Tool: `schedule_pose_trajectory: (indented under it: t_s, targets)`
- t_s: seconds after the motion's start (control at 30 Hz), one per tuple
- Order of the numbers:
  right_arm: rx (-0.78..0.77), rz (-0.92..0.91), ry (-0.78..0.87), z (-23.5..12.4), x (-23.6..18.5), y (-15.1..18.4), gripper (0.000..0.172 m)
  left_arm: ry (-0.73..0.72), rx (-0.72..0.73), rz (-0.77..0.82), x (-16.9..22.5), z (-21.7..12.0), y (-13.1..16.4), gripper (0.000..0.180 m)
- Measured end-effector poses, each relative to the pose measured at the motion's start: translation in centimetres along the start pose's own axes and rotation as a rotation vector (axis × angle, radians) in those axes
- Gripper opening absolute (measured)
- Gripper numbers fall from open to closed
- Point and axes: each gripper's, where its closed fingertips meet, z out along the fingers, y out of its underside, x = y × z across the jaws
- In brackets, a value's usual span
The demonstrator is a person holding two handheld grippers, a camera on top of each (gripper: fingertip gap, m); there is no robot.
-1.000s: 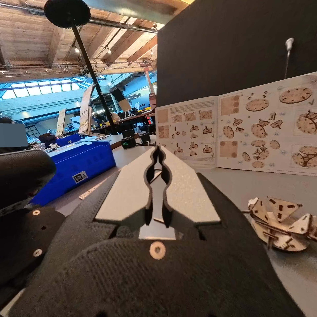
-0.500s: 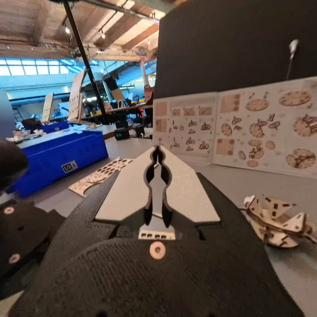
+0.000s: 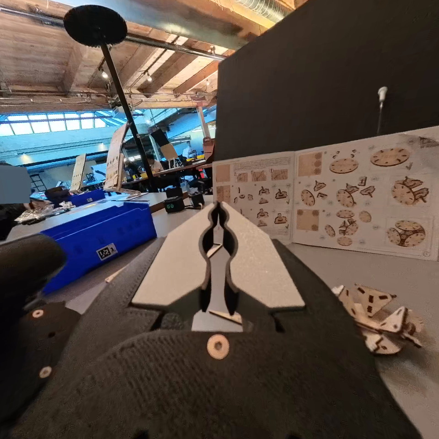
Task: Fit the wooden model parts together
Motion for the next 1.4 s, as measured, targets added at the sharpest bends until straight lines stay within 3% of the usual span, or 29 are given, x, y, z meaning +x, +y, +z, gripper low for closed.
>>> schedule_pose_trajectory:
  t_s: [0.1, 0.17, 0.27, 0.47, 0.6, 0.67, 0.9, 1.0, 1.4]
  targets:
    - [-0.124, -0.090, -0.041, -0.4, -0.1, 2.3, 0.002, 0.001, 0.000, -0.001, 0.0, 0.0, 0.0, 0.000]
    - [-0.191, -0.232, -0.106, -1.7, -0.6, 2.8, 0.016, -0.001, 0.000, -0.006, 0.0, 0.0, 0.0, 0.000]
    - [-0.338, -0.367, -0.139, -4.6, -0.3, 4.2, 0.025, 0.019, 0.003, -0.043, 0.0, -0.1, 0.1, 0.000]
    - [-0.731, -0.413, -0.366, -12.2, -3.5, 10.6, 0.051, 0.057, 0.009, -0.110, -0.1, -0.3, 0.1, 0.000]
    - [-0.796, -0.646, -0.404, -14.2, -3.1, 12.3, 0.068, 0.039, 0.009, -0.092, -0.1, -0.3, 0.1, 0.000]
    - [-0.833, -0.636, -0.461, -14.3, -3.0, 12.9, 0.065, 0.038, 0.009, -0.091, -0.1, -0.3, 0.1, 0.000]
    - [-0.997, -0.276, -0.704, -14.8, -3.3, 13.1, 0.060, 0.107, 0.011, -0.161, -0.1, -0.3, 0.1, 0.000]
    - [-0.966, -0.324, -0.729, -14.6, -3.1, 12.9, 0.051, 0.115, 0.012, -0.168, -0.1, -0.3, 0.1, 0.000]
    - [-0.960, -0.459, -0.746, -14.6, -2.9, 13.6, 0.048, 0.120, 0.012, -0.172, -0.1, -0.3, 0.1, 0.000]
